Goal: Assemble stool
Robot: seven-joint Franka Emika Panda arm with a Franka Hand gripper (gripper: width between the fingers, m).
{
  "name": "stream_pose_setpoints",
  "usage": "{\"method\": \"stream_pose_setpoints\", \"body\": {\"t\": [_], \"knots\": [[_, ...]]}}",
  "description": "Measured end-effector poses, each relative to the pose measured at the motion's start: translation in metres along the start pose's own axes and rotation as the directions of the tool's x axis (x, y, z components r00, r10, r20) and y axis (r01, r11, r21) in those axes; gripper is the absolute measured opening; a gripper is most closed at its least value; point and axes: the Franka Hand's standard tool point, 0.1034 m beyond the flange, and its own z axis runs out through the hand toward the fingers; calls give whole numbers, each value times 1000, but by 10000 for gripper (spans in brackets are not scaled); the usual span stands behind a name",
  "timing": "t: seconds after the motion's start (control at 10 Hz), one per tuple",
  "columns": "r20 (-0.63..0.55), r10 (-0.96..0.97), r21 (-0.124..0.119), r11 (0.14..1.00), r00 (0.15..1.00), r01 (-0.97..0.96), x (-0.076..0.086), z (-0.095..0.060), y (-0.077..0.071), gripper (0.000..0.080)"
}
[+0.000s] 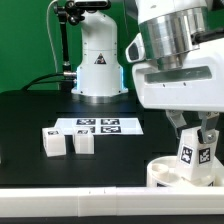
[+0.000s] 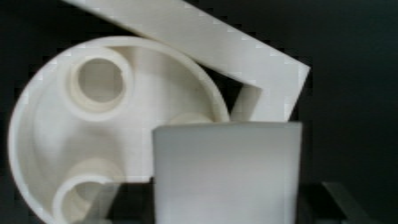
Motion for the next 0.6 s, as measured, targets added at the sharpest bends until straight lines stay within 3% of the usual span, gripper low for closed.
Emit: {"method": "stream_pose_setpoints", "body": {"t": [0.3,0.6], "knots": [[41,204,15,979,978,-205,-2,1,0,350],[50,276,14,961,960,-277,-4,1,-1,348]]}}
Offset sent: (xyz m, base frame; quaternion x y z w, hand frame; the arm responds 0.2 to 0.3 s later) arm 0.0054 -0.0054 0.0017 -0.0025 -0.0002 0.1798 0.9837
